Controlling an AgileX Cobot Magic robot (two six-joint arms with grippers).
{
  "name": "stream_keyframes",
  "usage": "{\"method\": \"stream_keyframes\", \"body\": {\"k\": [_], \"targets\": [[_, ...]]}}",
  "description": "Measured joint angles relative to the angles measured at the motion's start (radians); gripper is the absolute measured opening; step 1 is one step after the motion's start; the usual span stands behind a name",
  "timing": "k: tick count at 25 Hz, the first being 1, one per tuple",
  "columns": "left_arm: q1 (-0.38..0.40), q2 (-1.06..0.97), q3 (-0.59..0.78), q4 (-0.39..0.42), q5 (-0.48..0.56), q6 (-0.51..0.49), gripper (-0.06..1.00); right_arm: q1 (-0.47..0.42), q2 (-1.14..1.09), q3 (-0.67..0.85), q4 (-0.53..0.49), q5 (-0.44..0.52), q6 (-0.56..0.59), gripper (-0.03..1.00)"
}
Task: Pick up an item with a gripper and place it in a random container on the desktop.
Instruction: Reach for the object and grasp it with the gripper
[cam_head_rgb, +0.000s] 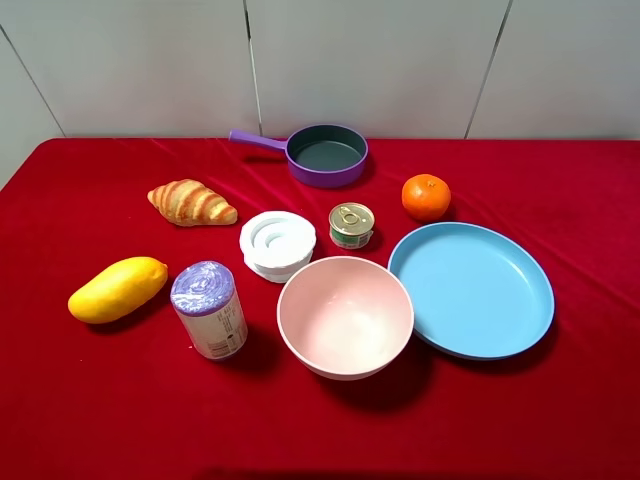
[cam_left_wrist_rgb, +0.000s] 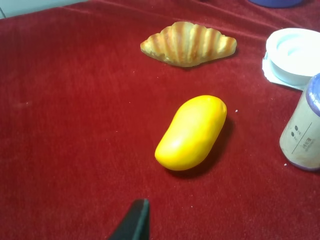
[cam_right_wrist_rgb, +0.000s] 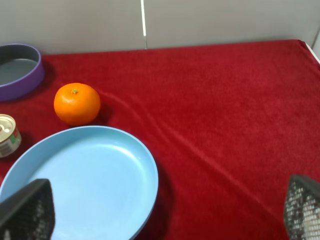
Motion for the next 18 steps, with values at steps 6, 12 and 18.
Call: {"method": "stream_keyframes", "body": {"k": [6, 12, 18], "targets": [[0.0, 0.0, 0.0, 0.0, 0.0, 0.0, 0.99, 0.0, 0.0, 0.0, 0.0, 0.0, 0.0, 0.69], [0.0, 0.0, 0.0, 0.0, 0.0, 0.0, 0.99, 0.0, 0.0, 0.0, 0.0, 0.0, 0.0, 0.69], [0.0, 0.0, 0.0, 0.0, 0.0, 0.0, 0.99, 0.0, 0.0, 0.0, 0.0, 0.0, 0.0, 0.69]]}}
